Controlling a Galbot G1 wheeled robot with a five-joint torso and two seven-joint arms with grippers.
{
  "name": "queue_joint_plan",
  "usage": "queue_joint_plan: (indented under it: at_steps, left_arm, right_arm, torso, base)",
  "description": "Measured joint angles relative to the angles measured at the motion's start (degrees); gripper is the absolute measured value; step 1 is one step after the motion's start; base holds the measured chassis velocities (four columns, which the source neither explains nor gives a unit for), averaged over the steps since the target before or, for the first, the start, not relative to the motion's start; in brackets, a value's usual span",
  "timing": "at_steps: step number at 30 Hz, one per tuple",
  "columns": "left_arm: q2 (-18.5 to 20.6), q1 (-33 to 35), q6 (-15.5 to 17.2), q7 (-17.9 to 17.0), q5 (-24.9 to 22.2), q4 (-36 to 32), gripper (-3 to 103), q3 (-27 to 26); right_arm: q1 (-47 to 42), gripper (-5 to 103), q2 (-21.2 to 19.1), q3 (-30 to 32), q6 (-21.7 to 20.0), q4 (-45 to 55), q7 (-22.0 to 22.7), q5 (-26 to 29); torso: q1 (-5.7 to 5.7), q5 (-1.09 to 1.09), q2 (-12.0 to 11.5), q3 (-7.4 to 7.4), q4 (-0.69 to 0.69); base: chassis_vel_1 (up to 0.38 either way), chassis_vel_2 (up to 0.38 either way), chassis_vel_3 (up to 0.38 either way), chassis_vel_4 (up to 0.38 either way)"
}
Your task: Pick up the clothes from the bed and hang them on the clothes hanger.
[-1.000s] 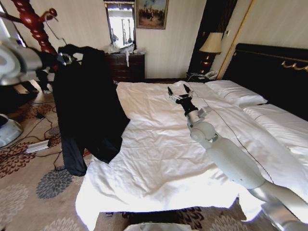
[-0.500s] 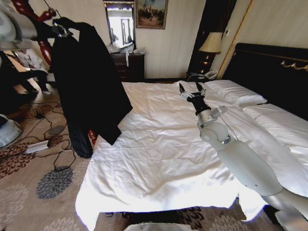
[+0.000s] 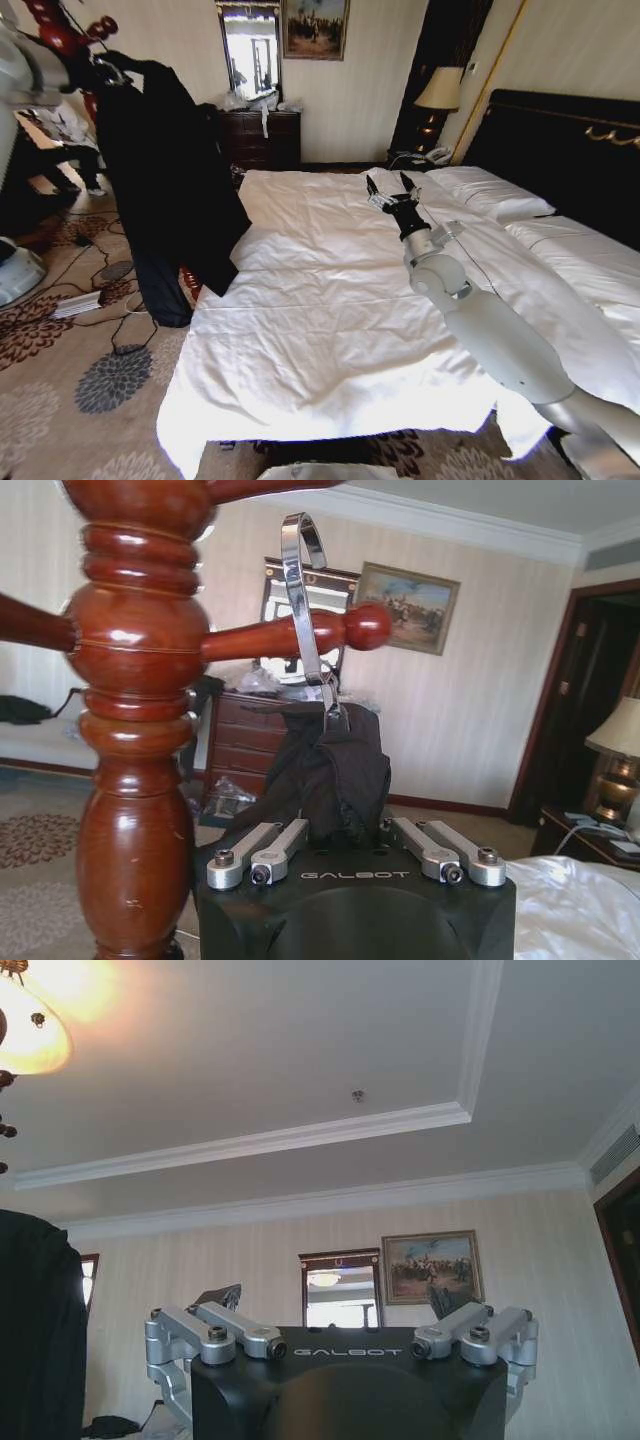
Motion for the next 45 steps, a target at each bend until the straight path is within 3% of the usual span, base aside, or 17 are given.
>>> queue_joint_plan:
  at_steps: [16,24,36,44,45]
  left_arm:
    - [-8.2,-1.1,-1.0,3.5,8.3,13.3,19,-4.9]
    - [-9.6,-1.0,-1.3,4.2,10.2,16.4,19,-6.5]
    - [-4.9,1.8,-0.8,4.0,9.4,12.8,19,-6.8]
    - [0.1,4.6,-0.8,1.7,7.7,5.7,17,-6.6]
    - [0.8,4.7,-0.8,1.4,7.3,4.8,22,-6.4]
  right_arm:
    - [-6.7,100,-3.2,6.3,0.2,2.6,-0.2,-0.8]
    - [-8.7,100,-4.2,8.2,0.4,3.4,-0.4,-1.0]
    - [-9.8,100,-3.8,9.1,1.4,4.6,-0.3,-0.6]
    - [-11.0,100,-4.0,9.7,1.4,5.2,-0.2,-0.6]
    - [-11.1,100,-4.1,9.9,1.3,5.2,-0.2,-0.6]
  torso:
    - [-0.01,0.02,0.0,0.0,-0.03]
    - [-0.01,0.01,0.0,0.0,-0.01]
    - [-0.01,0.03,0.0,-0.01,-0.03]
    - [-0.01,-0.03,0.0,-0.01,0.02]
    - [-0.01,-0.05,0.0,-0.01,0.04]
  base:
    - [0.0,0.0,0.0,0.0]
    - [0.0,0.0,0.0,0.0]
    - [0.0,0.0,0.0,0.0]
    - [0.0,0.0,0.0,0.0]
    - [0.0,0.0,0.0,0.0]
